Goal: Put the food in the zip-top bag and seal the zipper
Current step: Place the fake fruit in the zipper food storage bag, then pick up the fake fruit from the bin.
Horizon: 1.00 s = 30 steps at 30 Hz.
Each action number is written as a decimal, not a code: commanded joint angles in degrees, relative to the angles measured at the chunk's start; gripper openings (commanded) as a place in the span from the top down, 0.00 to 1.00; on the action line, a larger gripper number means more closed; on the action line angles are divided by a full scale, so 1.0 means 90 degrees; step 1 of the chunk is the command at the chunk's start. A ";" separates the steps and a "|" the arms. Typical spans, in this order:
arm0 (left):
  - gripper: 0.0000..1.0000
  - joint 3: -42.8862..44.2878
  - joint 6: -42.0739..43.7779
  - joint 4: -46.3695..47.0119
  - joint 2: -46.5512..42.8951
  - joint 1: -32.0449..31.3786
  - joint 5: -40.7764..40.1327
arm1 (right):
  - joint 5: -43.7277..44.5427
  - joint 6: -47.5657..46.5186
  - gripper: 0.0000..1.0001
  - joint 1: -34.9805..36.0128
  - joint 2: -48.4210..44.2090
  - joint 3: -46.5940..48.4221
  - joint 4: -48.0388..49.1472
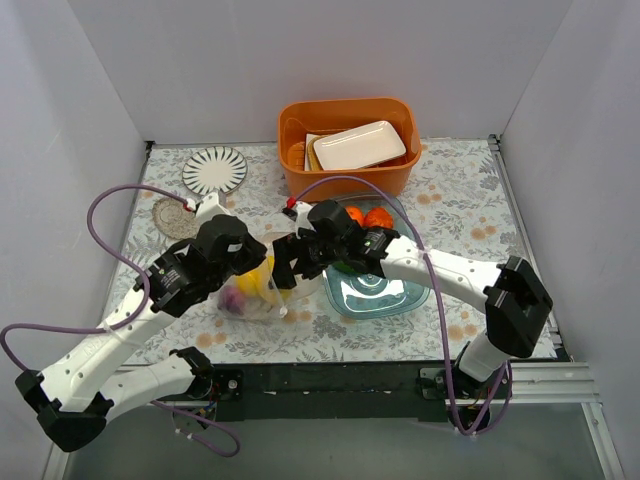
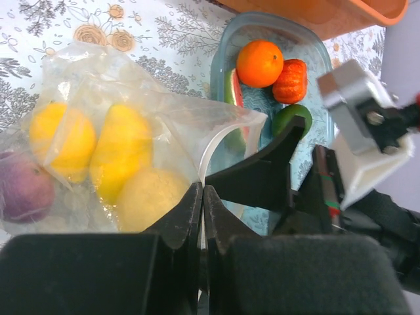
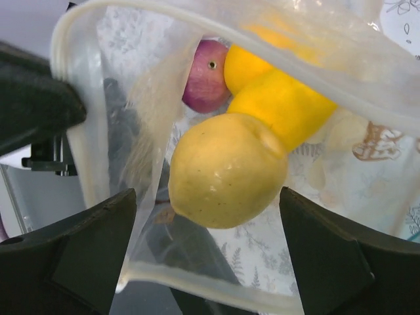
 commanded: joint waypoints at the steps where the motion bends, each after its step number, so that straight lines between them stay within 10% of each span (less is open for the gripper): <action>1: 1.00 0.0153 -0.0209 -0.0115 -0.0240 0.0024 -0.0432 | -0.0243 0.0004 0.03 -0.0004 -0.0678 -0.0227 0.0721; 17: 1.00 0.0125 -0.0718 -0.0448 -0.1003 0.0014 -0.1468 | 0.4050 0.0218 0.02 -0.0394 -0.2613 -0.0960 -0.1111; 30: 1.00 -0.0404 -0.0229 0.0393 -0.0553 0.0014 -0.0491 | 0.3028 -0.1364 0.02 -0.1966 -0.0963 -0.0736 -0.1583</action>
